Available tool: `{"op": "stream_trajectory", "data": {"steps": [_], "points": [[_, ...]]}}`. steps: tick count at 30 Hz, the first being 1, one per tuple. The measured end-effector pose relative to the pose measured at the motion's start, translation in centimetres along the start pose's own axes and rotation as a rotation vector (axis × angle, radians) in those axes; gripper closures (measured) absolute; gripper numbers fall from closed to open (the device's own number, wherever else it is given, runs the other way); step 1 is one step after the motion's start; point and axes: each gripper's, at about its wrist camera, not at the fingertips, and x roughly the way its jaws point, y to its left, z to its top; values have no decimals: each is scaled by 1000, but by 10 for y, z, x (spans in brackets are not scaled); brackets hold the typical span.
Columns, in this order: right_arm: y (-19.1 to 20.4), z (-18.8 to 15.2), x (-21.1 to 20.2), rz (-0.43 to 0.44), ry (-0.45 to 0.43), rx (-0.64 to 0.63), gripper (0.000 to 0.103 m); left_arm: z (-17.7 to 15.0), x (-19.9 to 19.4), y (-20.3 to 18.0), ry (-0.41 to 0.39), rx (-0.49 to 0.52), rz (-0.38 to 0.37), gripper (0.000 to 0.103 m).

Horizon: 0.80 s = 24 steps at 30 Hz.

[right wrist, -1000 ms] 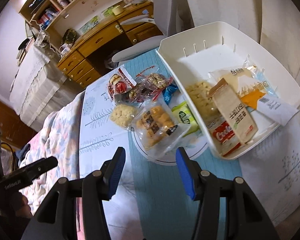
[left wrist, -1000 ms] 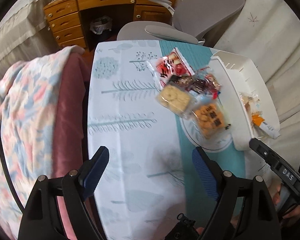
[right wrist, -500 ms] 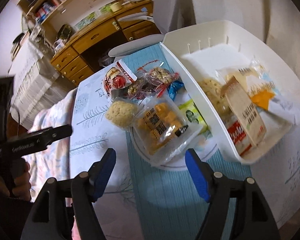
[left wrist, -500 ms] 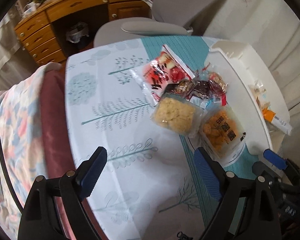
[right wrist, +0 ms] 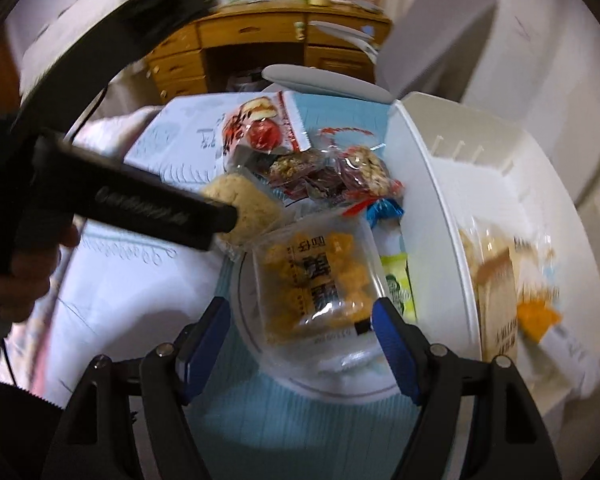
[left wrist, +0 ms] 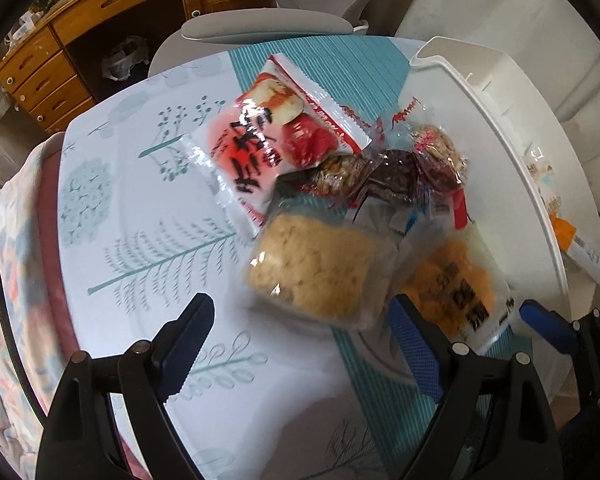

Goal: Organize snacks
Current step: 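Grasp the beige rice-cake bag with the left tool while the right tool grasps the clear yellow-cookie box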

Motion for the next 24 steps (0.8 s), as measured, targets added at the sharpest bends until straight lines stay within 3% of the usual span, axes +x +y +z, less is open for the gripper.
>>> {"op": "stream_trajectory", "data": {"steps": [7,12,24], "points": [[1,2,20,-25,50,-98,24,17,28,-10,47,-24,7,14],[-3,0,29,-52,56,-130,20,27,36,-13,39,-48,19,12],[1,5,39,-39,20,-168,9,51,62,-28,43,-70,121,11]]}}
